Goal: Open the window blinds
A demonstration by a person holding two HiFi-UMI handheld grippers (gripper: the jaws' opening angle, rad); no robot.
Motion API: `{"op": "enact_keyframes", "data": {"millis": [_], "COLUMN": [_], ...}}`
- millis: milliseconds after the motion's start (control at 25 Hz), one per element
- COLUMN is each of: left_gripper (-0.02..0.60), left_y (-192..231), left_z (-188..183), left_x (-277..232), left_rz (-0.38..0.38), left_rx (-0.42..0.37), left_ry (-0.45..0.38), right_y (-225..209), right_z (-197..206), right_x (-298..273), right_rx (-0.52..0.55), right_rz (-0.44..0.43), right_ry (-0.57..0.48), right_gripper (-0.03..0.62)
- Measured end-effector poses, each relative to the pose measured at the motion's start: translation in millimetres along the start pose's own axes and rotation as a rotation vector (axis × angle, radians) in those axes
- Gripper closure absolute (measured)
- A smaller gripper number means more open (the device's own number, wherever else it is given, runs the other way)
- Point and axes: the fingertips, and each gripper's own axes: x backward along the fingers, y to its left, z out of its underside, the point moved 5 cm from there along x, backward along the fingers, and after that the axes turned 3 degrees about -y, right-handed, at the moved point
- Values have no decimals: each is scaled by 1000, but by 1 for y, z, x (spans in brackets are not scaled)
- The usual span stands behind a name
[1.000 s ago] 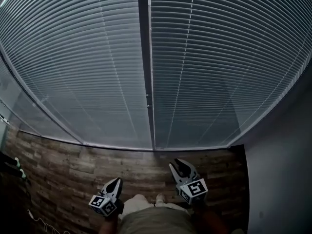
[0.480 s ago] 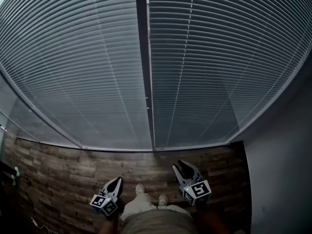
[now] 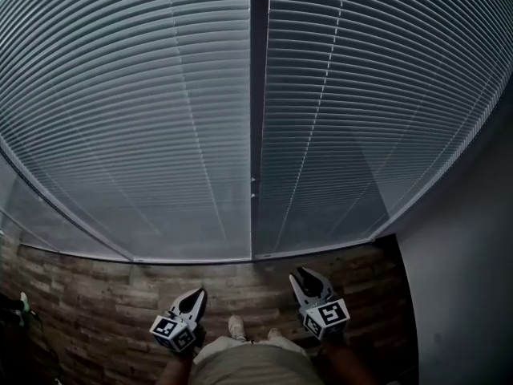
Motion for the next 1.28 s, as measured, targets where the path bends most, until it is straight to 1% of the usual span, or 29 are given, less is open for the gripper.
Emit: {"op": "enact_keyframes", "data": {"millis": [120,200,280,440,560,680,760,880,960,1080,1280], "left_gripper": [571,571,571,571,571,571,571,571,571,572,572], "left_y": [29,41,51,77,90,96,99,94,88,82,65], "left_z": [14,30,37,15,5,9,14,14,-3,-19,-10], "left_x": [-2,7,17,-1,-21,-29,-30,-38,-54,-74,-92], "left_rz": [25,46,49,74,94,119,125,96,74,58,26], "left_rx": [-8,-26,-34,12,8,-17,-18,-21,-17,-48,-72], "left_ry": [38,36,24,54,81,99,92,78,73,77,56], "right_y": [6,15,24,22,14,10,10,2,-10,-24,-41], "right_z": [24,43,50,35,27,34,43,48,37,16,18], "right_x": [-22,-21,-19,-55,-75,-79,-77,-73,-83,-94,-90], "right_rx": [-17,-23,-27,-46,-62,-94,-109,-100,-70,-6,-17], "right_rz": [23,41,55,57,65,78,90,88,81,71,17], "right_ry": [0,-12,-27,-15,-10,-11,-15,-18,-5,8,-3], "right_gripper": [496,496,495,495,496,494,494,494,494,470,468]}}
